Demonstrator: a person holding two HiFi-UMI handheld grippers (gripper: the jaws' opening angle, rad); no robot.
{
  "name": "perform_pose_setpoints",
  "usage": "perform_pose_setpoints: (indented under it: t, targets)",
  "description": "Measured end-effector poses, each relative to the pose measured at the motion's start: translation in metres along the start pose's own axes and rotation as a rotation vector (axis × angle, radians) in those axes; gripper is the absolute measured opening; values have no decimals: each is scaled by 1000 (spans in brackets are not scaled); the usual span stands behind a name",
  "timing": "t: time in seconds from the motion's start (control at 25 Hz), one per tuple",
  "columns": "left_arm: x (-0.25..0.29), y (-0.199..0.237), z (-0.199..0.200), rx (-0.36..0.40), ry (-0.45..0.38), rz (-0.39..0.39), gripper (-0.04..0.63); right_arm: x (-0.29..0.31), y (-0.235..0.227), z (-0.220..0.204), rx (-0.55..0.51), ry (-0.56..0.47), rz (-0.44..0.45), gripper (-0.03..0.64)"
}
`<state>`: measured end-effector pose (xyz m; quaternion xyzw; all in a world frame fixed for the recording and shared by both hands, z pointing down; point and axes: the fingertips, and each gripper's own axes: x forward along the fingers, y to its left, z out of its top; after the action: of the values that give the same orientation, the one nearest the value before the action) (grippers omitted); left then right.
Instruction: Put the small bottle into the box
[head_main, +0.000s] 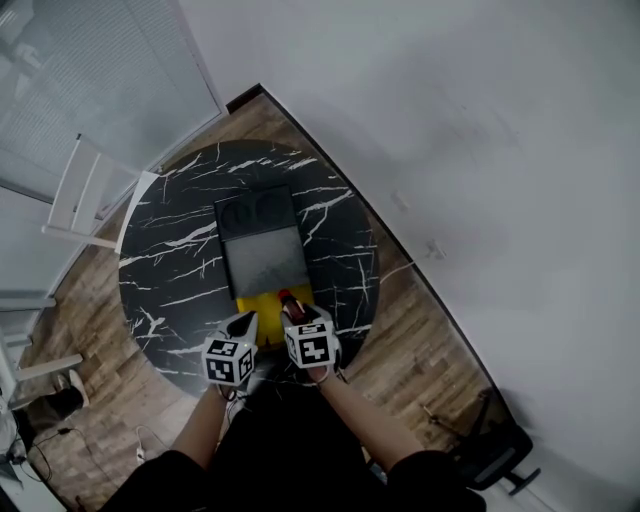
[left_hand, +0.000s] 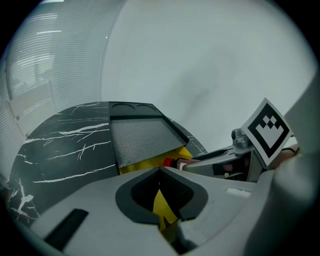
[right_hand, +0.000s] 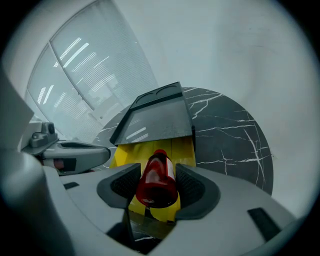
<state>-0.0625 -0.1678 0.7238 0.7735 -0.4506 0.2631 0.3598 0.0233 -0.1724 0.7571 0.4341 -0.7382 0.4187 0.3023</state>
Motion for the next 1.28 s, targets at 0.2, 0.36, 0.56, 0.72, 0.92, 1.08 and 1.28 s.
perform_pose_setpoints:
  t: [0.2, 0.36, 0.56, 0.72, 0.92, 1.08, 1.28]
  targets:
    - [-1, 1, -1, 3, 6, 0, -2, 6, -3, 6, 1, -10, -16, 209]
    - [-4, 3, -1, 4, 9, 2, -2, 12, -2, 11, -1, -9, -18, 209]
    - [-5, 5, -2, 3, 9, 5, -2, 21, -4, 7, -10, 18, -31, 210]
    - [-8, 8, -5, -5, 9, 11, -2, 29, -1, 5, -7, 36, -26, 212]
    - [-12, 11, -8, -11, 9, 19, -2, 36, -1, 7, -16, 51, -41, 212]
    - [-14, 14, -9, -19, 2, 25, -2, 38, -3, 10, -29, 50, -53, 212]
    - [-17, 14, -12, -21, 1, 28, -2, 40, 0, 8, -39, 58, -50, 212]
